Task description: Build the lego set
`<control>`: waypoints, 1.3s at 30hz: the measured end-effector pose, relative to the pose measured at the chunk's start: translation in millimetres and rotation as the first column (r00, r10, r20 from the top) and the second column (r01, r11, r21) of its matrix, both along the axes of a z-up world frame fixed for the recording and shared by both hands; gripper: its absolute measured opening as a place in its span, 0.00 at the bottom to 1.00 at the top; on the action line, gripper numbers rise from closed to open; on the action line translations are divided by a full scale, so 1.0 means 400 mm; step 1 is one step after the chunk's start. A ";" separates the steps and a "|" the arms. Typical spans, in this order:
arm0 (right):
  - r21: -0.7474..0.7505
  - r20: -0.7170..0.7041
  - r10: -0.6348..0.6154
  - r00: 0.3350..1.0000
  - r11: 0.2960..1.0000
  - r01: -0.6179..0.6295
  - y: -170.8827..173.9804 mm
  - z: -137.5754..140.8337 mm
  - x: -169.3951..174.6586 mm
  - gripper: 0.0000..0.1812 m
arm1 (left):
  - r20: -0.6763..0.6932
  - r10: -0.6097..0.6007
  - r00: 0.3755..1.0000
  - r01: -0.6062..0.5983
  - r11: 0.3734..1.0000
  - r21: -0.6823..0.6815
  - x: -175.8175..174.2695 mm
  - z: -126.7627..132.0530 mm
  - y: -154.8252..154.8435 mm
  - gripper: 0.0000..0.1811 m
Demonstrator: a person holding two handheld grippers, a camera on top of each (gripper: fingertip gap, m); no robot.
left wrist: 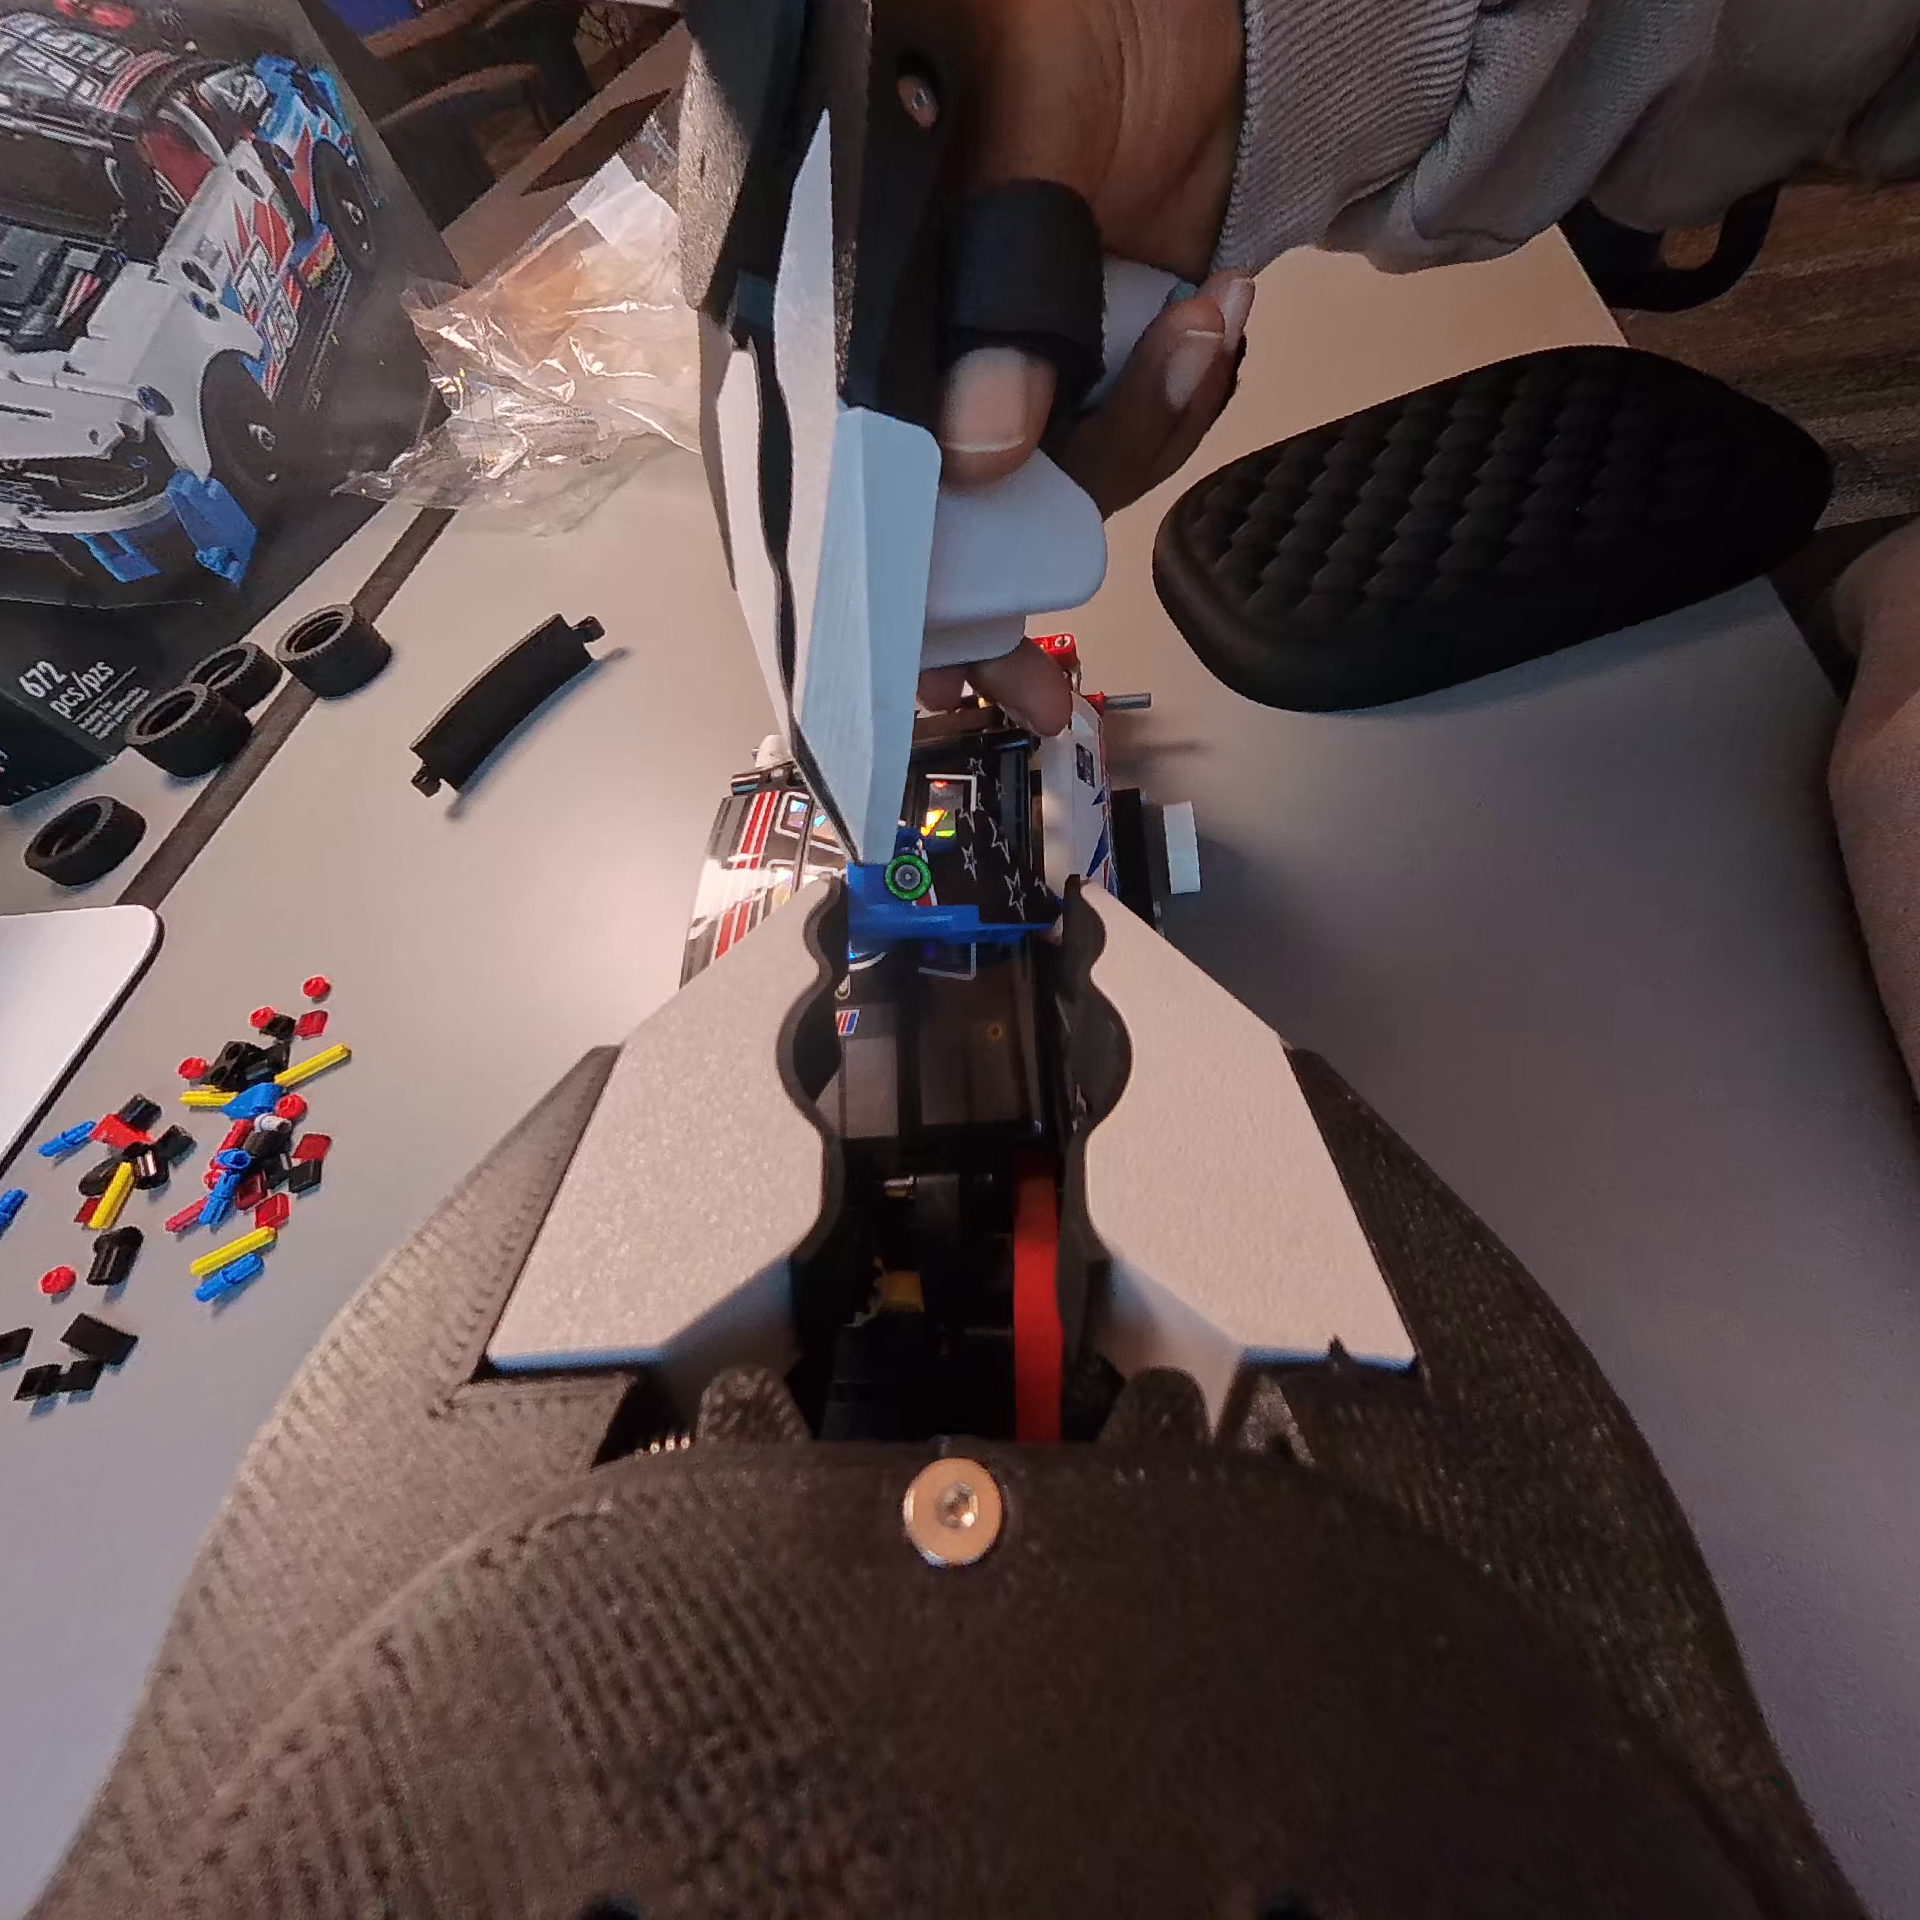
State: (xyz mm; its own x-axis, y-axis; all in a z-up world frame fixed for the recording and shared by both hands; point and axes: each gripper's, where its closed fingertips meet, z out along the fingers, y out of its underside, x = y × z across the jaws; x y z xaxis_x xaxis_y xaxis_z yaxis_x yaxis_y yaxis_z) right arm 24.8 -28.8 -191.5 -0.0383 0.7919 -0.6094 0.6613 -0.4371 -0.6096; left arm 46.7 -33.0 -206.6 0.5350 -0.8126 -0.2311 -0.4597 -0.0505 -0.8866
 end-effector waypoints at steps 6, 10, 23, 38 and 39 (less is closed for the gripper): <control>0.006 -0.001 0.008 1.000 1.000 -0.008 -0.003 0.000 0.000 0.00 | 0.004 -0.011 1.000 0.011 1.000 -0.002 0.002 0.001 -0.003 0.23; 0.011 -0.003 0.015 1.000 1.000 -0.015 -0.004 0.000 0.000 0.00 | 0.007 -0.016 1.000 0.016 1.000 -0.002 0.003 0.001 -0.005 0.23; 0.095 -0.012 0.088 0.996 0.992 -0.087 -0.010 0.002 -0.001 0.00 | 0.013 -0.028 1.000 0.028 1.000 0.008 0.003 0.003 -0.005 0.22; 0.185 -0.056 0.175 0.983 0.969 -0.162 -0.021 0.030 0.000 0.06 | 0.187 -0.073 0.980 0.087 0.994 -0.068 -0.003 0.033 -0.012 0.21; 0.181 -0.065 0.183 0.981 0.969 -0.168 -0.024 0.037 0.001 0.06 | 0.216 -0.081 0.973 0.100 0.992 -0.079 -0.003 0.040 -0.015 0.21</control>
